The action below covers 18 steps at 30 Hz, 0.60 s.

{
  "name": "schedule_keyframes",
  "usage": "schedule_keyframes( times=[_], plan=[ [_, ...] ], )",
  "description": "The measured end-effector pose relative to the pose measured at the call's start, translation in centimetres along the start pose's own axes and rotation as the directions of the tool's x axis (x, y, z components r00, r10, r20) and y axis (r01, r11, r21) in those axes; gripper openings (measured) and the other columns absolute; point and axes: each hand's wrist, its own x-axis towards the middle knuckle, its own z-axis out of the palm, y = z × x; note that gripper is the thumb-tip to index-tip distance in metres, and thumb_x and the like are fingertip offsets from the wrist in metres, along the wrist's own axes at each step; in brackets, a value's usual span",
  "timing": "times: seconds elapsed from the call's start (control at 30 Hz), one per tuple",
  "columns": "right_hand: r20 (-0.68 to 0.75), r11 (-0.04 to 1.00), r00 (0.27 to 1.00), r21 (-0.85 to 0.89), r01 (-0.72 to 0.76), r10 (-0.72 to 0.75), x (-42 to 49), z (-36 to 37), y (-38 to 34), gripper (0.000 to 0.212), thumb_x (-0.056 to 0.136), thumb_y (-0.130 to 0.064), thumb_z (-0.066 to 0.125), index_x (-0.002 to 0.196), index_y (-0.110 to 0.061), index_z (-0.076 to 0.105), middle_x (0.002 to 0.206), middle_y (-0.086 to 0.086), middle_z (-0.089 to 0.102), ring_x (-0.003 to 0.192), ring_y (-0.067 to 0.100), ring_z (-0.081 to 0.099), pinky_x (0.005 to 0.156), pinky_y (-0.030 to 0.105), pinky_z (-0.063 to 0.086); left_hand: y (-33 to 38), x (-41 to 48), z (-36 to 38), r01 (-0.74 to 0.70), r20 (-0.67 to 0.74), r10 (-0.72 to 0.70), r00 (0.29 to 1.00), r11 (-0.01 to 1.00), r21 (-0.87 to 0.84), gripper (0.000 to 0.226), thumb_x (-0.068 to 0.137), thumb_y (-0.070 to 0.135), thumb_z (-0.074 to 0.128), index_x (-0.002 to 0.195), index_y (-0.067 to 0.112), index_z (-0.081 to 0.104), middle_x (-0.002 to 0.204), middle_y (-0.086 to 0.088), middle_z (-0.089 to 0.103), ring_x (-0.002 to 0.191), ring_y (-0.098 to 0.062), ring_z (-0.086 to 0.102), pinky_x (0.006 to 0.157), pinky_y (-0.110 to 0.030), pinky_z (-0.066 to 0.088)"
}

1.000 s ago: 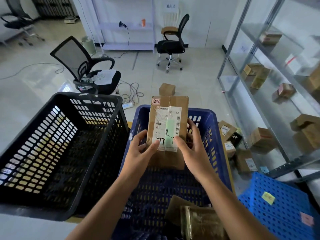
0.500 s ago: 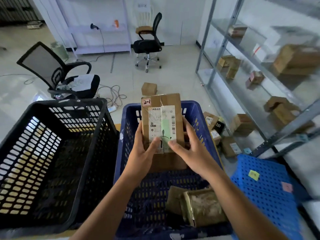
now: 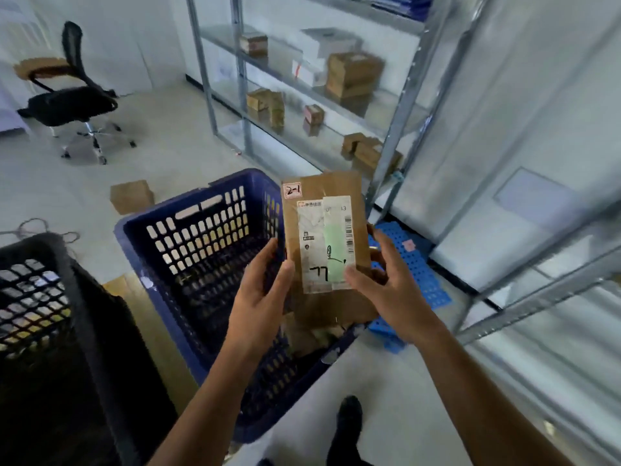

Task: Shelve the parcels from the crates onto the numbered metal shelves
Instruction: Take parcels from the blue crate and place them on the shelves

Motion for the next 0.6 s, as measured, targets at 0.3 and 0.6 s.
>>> schedule_keyframes(
  times=[0.3,0.6],
  plan=[
    [-0.446,1.0,0.895,0.018,-0.003,0.011,-12.3,-10.8,2.1,0.074,0.095,-0.026,0.076,0.155,-0.044,0.035,0.137,0.003,0.063,0.122,0.018,0.068,0.097,0.047,0.061,1.0,-2.5,11.3,-0.269,0.299,0.146,0.943,0.863,0.428,0.058,0.096,0.054,0.063,0.148,0.032,0.05,0.158,0.005,0.039,0.148,-0.017,0.035,0.119,-0.054,0.035],
    [-0.655,0.995,0.749,0.08,-0.061,0.099,-29.5,-24.9,6.4,0.075,0.092,-0.034,0.076,0.148,-0.06,0.034,0.137,-0.003,0.061,0.121,0.015,0.068,0.089,0.042,0.064,0.7,-11.4,30.8,-0.555,0.643,0.158,0.749,0.679,0.48,0.071,0.095,0.058,0.053,0.158,0.029,0.036,0.171,0.006,0.016,0.159,-0.021,0.002,0.127,-0.053,0.017]
  ],
)
